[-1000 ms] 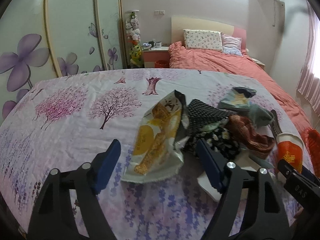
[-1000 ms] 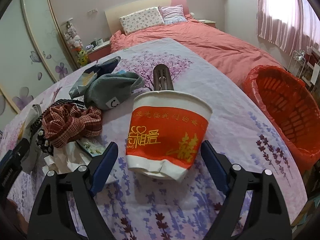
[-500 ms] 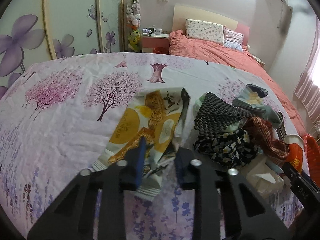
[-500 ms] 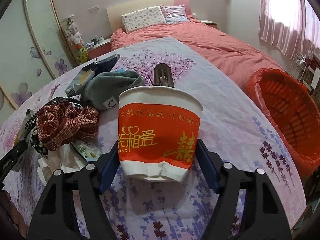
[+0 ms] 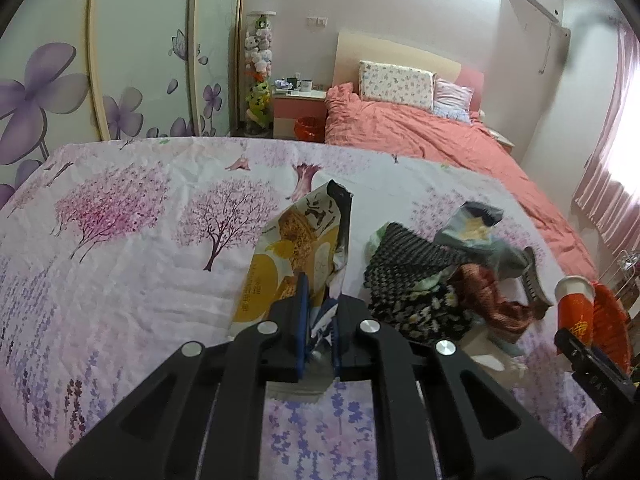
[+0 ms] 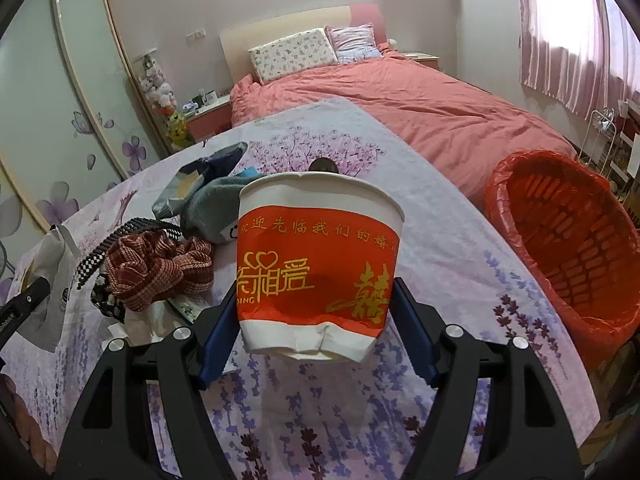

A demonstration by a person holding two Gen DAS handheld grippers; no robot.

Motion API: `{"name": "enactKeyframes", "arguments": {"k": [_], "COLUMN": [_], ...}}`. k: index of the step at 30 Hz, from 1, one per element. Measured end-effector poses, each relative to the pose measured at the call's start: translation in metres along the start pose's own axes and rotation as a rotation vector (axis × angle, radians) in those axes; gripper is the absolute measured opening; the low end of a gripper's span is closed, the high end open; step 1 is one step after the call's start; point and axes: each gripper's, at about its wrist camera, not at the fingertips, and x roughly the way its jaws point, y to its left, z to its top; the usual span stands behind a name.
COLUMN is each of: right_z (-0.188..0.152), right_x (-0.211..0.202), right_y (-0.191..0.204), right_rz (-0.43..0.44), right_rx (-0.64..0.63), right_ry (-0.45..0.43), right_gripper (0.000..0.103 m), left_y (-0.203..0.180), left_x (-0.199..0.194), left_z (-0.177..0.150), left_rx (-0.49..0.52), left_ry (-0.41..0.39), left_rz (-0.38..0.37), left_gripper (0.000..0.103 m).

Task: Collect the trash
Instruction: 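Carry the cup and wrapper over the orange basket and open both tools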

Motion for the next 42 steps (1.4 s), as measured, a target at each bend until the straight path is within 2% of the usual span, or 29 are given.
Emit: {"name": "enactKeyframes", "arguments": {"k": [9, 21, 28, 42], "right_z": [0.009, 0.017, 0.023, 0.029], "right_x": [-0.027, -0.058, -0.065, -0.057], "right_y": [-0.012, -0.055, -0.099, -0.183], "right_rz": [0.004, -0.053, -0.121, -0.22], "right_rx": [0.02, 0.028, 0.068, 0.176], "right_ry": [-0.064, -0.137, -0.173, -0.188], "right_gripper": [0.071, 0.071, 0.072, 0.072], "left_y": [-0.034, -0.122, -0.185, -0.328], "left_x": [-0.044, -0.078, -0.079, -0.045], "left_z": [0.012, 0.006, -0.004, -0.038], "left_rx": [0.031, 0.134, 0.211, 0.35], "left_ry": [-0.055, -0.06, -0.033, 0.101], "left_rz": [-0.097, -0.301, -0.413, -0.621], "left_gripper": [0.01, 0.01, 0.01, 0.01]}}
